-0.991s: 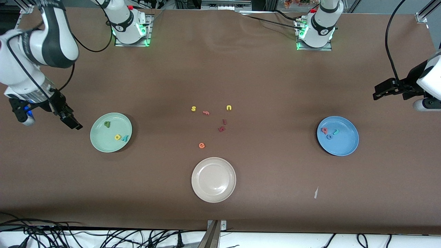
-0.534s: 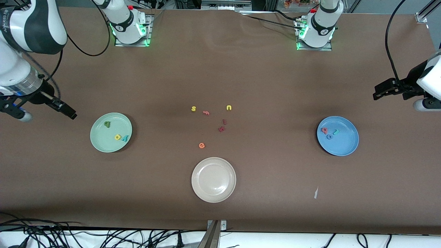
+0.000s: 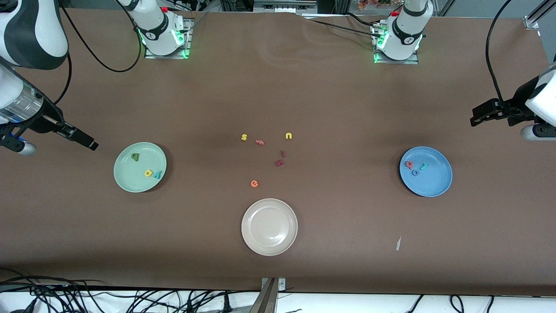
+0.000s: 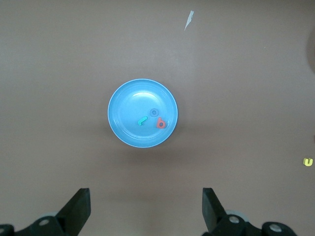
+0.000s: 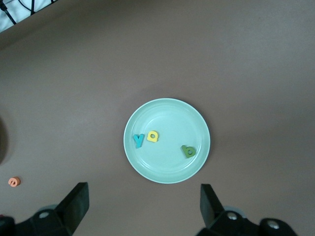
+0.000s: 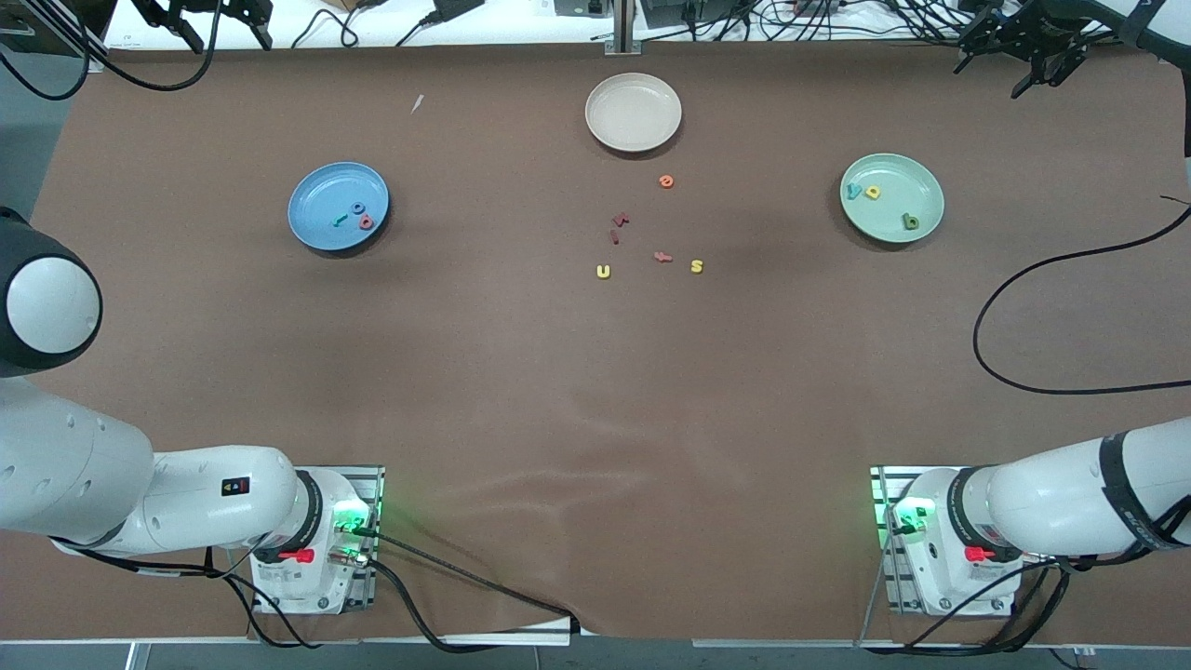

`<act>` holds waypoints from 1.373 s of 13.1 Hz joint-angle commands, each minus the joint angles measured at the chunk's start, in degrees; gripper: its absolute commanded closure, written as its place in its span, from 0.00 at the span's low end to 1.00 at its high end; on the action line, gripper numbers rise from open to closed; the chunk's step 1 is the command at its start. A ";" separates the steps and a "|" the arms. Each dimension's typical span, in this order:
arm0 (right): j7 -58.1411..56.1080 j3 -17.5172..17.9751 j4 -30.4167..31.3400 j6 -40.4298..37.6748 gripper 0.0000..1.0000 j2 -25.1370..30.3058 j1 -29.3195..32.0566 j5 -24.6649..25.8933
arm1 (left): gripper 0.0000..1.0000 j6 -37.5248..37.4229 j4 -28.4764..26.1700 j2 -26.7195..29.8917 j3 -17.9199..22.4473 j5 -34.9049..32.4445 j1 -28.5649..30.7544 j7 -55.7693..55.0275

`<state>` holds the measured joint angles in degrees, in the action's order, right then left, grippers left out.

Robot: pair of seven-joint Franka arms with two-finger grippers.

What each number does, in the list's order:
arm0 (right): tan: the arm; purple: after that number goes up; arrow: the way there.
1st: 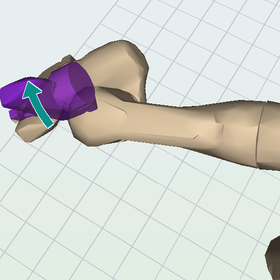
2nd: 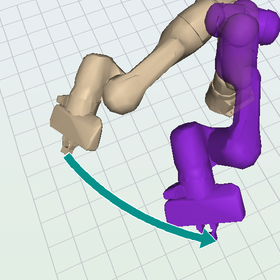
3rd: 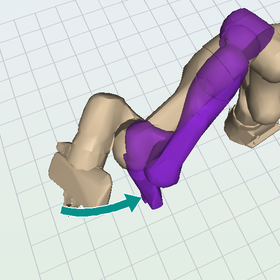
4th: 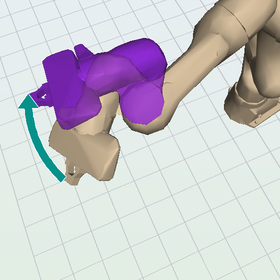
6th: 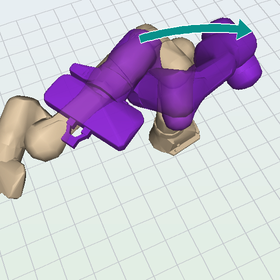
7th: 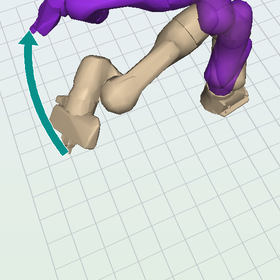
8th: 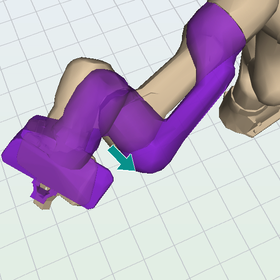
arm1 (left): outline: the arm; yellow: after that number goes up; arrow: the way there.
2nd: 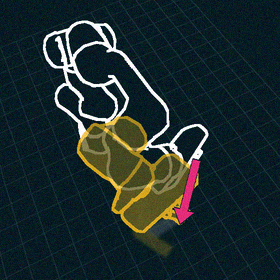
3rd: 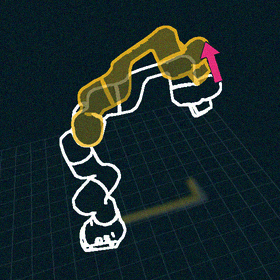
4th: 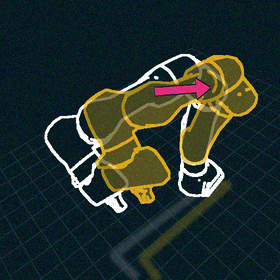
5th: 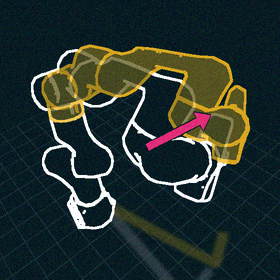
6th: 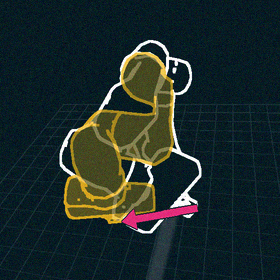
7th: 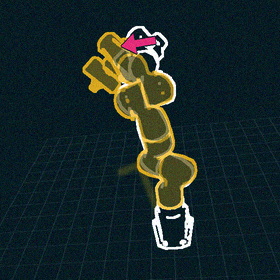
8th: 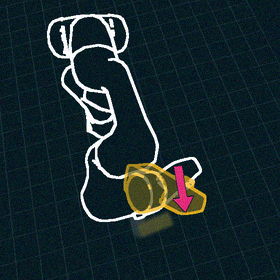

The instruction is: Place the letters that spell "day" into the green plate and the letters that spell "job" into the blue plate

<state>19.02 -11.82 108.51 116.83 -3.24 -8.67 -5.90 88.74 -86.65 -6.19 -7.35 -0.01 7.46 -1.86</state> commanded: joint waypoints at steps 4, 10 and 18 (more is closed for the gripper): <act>-20.40 0.40 -16.11 -22.40 0.01 -2.30 0.67 0.80 | 0.00 -0.41 0.16 0.30 -0.03 0.36 0.18 1.06; -22.45 3.28 -17.63 -23.14 0.01 -0.90 1.46 5.37 | 0.00 -0.49 0.34 0.47 -0.03 0.36 0.18 1.06; -21.57 10.24 -17.81 -21.91 0.01 0.86 9.11 6.69 | 0.00 -1.55 0.34 1.18 0.14 0.36 0.27 0.72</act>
<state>-2.37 -2.51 91.28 95.24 -2.97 -0.61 0.22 88.40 -86.65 -5.74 -7.32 -0.01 7.47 -1.86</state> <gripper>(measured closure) 0.004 0.000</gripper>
